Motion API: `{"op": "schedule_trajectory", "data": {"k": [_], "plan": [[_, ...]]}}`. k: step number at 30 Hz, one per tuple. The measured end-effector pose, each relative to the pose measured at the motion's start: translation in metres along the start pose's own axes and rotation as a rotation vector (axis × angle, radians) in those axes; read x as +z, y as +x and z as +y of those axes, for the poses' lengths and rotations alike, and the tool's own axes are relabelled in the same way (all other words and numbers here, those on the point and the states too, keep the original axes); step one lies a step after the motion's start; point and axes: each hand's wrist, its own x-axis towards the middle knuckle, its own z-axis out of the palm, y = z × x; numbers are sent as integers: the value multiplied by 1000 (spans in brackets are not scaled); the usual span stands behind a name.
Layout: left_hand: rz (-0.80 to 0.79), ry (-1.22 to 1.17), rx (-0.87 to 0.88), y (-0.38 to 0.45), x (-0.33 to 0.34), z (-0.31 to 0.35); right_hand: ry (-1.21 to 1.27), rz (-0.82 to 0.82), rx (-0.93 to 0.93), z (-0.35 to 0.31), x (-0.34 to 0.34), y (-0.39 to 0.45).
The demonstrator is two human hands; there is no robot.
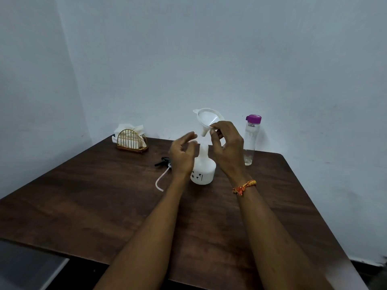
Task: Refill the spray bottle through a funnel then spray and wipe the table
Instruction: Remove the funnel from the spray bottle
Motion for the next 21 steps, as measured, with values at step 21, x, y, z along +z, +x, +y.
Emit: {"op": "schedule_trajectory", "data": {"k": [21], "plan": [[211,547,53,77,-86,-22,-60,-288,-24,-43,91,-72]]}}
